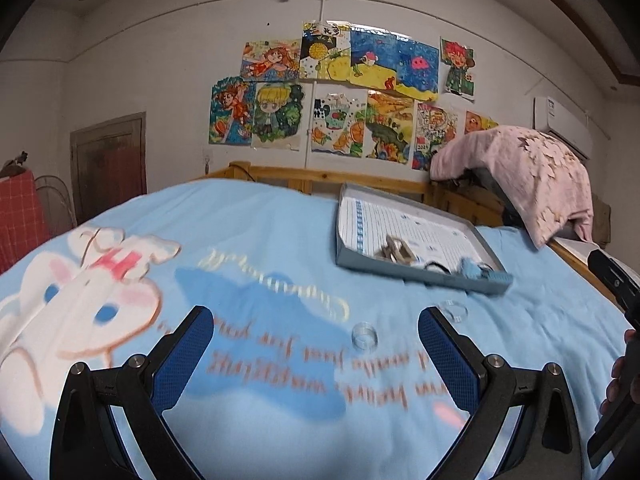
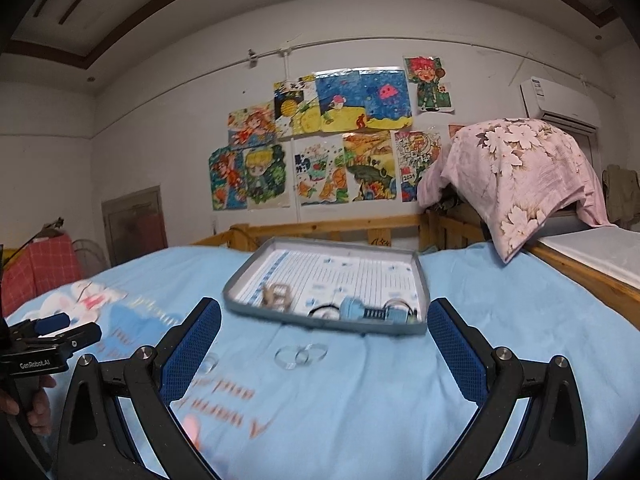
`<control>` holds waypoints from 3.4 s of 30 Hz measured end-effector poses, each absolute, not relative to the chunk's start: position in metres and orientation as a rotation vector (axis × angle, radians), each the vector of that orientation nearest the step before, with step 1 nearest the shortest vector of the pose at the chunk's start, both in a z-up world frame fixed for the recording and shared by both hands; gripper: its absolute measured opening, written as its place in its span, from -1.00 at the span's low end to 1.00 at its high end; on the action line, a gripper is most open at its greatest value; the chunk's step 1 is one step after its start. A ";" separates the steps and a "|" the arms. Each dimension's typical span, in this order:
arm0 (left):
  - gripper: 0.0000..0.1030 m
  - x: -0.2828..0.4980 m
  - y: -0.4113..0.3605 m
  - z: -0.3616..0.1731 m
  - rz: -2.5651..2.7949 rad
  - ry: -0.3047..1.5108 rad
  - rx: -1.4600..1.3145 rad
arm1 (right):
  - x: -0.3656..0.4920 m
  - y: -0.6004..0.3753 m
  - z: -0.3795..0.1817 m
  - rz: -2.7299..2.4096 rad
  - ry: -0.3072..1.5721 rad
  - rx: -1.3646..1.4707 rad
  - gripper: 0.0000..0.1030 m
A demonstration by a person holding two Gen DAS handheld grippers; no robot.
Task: Organize jewelry
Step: 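Grasp the pair of small silver rings with the left tool while the right tool grasps the large silver hoops, then carry the rings and hoops into the grey tray and open both tools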
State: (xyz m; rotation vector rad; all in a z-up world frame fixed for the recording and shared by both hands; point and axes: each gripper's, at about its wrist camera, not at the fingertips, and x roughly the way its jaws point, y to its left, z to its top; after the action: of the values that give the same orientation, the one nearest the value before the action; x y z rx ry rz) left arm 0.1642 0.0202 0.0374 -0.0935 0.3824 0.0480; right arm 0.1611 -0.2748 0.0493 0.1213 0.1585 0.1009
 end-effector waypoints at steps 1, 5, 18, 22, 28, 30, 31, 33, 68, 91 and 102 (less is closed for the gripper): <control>1.00 0.173 0.019 0.037 0.051 0.379 -0.095 | 0.171 -0.276 0.050 0.106 0.161 0.123 0.97; 1.00 0.204 0.016 0.033 0.061 0.385 -0.080 | 0.220 -0.279 0.046 0.125 0.212 0.112 0.97; 1.00 0.250 0.020 -0.021 -0.013 0.529 -0.133 | 0.302 -0.264 -0.020 0.285 0.397 0.137 0.97; 1.00 0.261 0.018 -0.036 -0.065 0.589 -0.147 | 0.308 -0.260 -0.044 0.304 0.433 0.125 0.96; 0.76 0.271 0.007 -0.049 -0.115 0.635 -0.111 | 0.320 -0.255 -0.059 0.341 0.496 0.124 0.59; 0.60 0.273 0.004 -0.051 -0.140 0.645 -0.099 | 0.325 -0.254 -0.063 0.354 0.524 0.123 0.53; 0.56 0.274 0.002 -0.053 -0.151 0.652 -0.093 | 0.328 -0.252 -0.066 0.360 0.538 0.123 0.43; 0.42 0.277 0.000 -0.056 -0.164 0.668 -0.086 | 0.331 -0.250 -0.068 0.371 0.558 0.123 0.19; -0.46 0.296 -0.010 -0.070 -0.270 0.776 -0.099 | 0.350 -0.207 -0.075 0.446 0.660 -0.012 -0.23; -0.46 0.320 -0.027 -0.002 -0.334 0.644 -0.198 | 0.337 -0.239 -0.024 0.420 0.450 0.044 -0.24; -0.46 0.386 -0.089 0.031 -0.378 0.582 -0.176 | 0.370 -0.298 0.013 0.289 0.315 0.127 -0.24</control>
State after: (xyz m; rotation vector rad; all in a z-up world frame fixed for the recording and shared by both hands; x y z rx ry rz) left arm 0.3857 -0.0889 0.0311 -0.1756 0.5820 -0.3775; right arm 0.3703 -0.2980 0.0128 0.1270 0.3151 0.2893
